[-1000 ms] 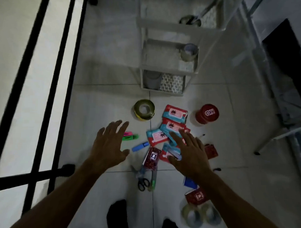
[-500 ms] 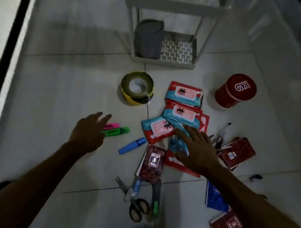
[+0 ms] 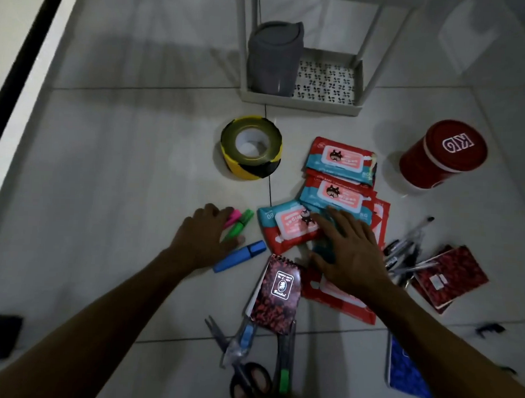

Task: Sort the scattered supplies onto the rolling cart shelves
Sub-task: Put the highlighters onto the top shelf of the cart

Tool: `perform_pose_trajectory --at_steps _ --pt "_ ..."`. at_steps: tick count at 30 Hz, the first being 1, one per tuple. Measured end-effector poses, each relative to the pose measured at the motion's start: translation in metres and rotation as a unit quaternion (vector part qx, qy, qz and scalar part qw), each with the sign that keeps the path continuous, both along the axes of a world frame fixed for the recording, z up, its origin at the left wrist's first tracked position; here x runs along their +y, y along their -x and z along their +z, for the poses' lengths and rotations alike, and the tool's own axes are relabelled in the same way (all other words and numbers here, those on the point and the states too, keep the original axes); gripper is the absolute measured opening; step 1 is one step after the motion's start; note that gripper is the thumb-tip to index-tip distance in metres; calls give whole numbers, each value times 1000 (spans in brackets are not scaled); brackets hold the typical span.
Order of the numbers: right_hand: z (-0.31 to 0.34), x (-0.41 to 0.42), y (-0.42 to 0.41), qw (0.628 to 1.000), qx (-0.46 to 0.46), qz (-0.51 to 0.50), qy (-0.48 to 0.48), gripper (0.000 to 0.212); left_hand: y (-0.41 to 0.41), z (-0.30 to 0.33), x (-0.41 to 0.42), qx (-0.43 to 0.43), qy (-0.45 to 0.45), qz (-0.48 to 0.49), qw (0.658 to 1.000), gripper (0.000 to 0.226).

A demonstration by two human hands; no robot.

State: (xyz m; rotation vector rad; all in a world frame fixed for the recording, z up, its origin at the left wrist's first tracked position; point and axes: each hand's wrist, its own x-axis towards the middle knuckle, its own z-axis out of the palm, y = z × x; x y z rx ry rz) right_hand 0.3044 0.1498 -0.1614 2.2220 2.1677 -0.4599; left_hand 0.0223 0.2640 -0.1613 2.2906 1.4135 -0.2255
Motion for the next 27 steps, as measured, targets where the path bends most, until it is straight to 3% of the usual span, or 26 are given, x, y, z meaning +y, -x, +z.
perform_pose_trajectory --at_steps 2,4,13,18,22,27 --pt "2 3 4 1000 1 13 0 79 -5 -1 -9 45 4 -47 998 100" --pt "4 5 9 1000 4 24 0 79 -9 -4 -18 85 0 -64 994 112" --pt "14 17 27 997 47 68 8 82 -15 -8 -28 106 -15 -72 992 102" --pt "14 28 49 993 66 100 11 79 -3 -8 -19 28 81 -41 995 108" --pt "5 37 79 978 42 203 -11 41 2 -9 -15 -71 107 -11 992 83" --pt "-8 41 102 969 15 246 -15 29 1 -12 -8 -62 82 -71 992 56"
